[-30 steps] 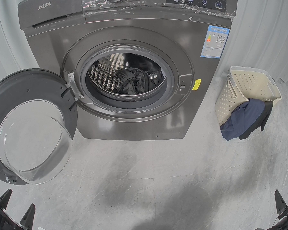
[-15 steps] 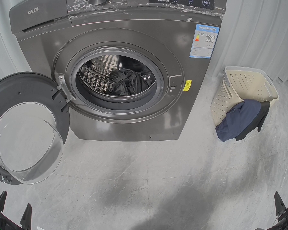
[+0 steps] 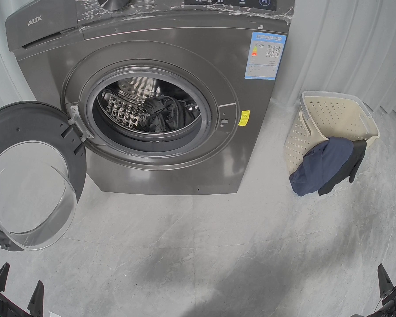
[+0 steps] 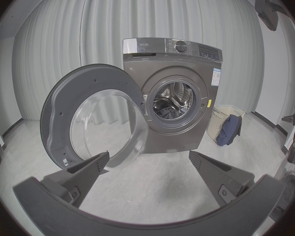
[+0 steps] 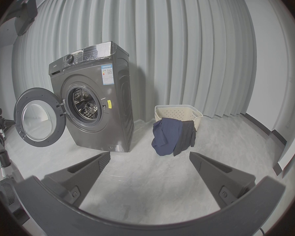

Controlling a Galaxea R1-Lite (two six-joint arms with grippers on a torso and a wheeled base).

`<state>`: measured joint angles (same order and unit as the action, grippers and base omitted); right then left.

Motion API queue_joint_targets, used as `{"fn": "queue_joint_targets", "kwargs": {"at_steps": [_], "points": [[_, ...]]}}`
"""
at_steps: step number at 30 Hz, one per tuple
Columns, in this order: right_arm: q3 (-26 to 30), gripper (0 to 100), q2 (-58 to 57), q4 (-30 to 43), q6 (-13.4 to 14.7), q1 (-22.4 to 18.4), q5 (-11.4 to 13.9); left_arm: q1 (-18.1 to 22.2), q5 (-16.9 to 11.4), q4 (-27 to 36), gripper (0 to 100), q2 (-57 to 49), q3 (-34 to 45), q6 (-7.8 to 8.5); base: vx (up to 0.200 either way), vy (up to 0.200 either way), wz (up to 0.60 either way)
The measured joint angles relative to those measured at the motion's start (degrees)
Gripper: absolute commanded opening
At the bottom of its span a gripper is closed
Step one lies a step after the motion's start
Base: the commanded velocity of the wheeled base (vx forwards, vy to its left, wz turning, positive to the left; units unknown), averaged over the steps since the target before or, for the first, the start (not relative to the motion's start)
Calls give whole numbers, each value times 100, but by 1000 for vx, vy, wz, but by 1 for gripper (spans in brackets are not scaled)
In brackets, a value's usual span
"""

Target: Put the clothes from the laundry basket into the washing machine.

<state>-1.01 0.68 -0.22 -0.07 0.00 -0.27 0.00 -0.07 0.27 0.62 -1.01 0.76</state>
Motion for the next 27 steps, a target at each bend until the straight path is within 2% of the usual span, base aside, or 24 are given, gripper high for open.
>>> {"fn": "queue_joint_targets", "kwargs": {"at_steps": [10, 27], "points": [[0, 100, 2, 0, 0, 0, 0, -5, 0, 0, 100, 1, 0, 28, 0, -200, 0], [0, 100, 6, 0, 0, 0, 2, -2, -11, 0, 100, 6, 0, -32, 0, -200, 0]]}}
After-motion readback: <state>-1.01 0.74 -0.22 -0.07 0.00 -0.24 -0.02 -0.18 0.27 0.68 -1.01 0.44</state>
